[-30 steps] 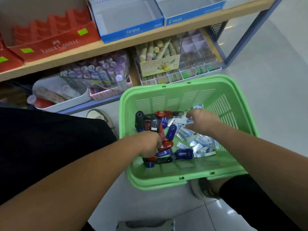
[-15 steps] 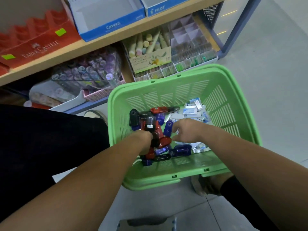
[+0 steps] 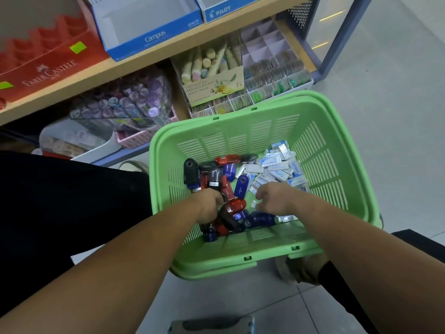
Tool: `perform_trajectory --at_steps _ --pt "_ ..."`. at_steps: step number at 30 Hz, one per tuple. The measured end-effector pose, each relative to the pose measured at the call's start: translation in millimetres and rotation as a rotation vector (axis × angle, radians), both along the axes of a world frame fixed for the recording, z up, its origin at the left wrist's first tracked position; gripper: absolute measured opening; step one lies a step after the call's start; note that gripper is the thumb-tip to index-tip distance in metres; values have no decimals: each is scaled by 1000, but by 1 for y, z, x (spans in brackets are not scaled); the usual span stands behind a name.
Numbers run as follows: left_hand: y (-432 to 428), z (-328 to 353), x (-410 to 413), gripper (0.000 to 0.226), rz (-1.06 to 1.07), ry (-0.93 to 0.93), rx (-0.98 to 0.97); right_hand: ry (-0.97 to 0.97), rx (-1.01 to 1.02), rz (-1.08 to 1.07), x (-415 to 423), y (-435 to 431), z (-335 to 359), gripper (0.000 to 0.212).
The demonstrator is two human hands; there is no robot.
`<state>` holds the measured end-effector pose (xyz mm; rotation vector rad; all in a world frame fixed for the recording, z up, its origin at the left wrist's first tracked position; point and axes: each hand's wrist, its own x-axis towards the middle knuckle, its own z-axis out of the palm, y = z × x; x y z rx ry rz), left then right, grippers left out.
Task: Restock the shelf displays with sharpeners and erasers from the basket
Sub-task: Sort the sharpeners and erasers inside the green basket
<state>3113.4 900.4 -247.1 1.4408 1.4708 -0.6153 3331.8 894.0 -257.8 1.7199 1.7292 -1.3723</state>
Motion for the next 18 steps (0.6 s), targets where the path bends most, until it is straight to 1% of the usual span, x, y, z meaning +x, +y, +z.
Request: perform_trajectory --at_steps 2,4,5,7,8,9,10,11,13,15,17,18 --pt "-1 -8 1 47 -54 53 27 0 -71 58 0 -4 -1 32" --pt "-4 -11 2 49 -144 98 -31 10 -122 72 0 -8 -3 24" --pt "-6 -12 2 46 -206 128 -44 12 -133 69 0 -8 -4 24" --pt "-8 -10 4 36 -419 200 5 25 -133 54 -1 -7 -6 25" --pt "-8 -12 4 33 -490 215 32 36 -131 36 -2 -6 -7 26" --pt "-7 -13 4 30 -507 219 41 48 -130 14 -2 -5 -8 28" --pt "-7 -15 4 27 -470 198 29 56 -127 -4 -3 -5 -9 31" --pt "-6 -18 4 23 -357 147 -17 63 -122 -19 -3 -5 -9 34" --pt "-3 -22 3 21 -31 -7 -143 71 -119 -49 -2 -5 -11 36" --pt "1 -21 3 28 220 -128 -213 75 -126 -76 -2 -4 -13 36" --pt "4 -15 5 33 335 -169 -232 79 -123 -98 -2 -2 -16 34" --pt "6 -13 6 34 356 -174 -213 78 -115 -111 -2 -1 -17 33"
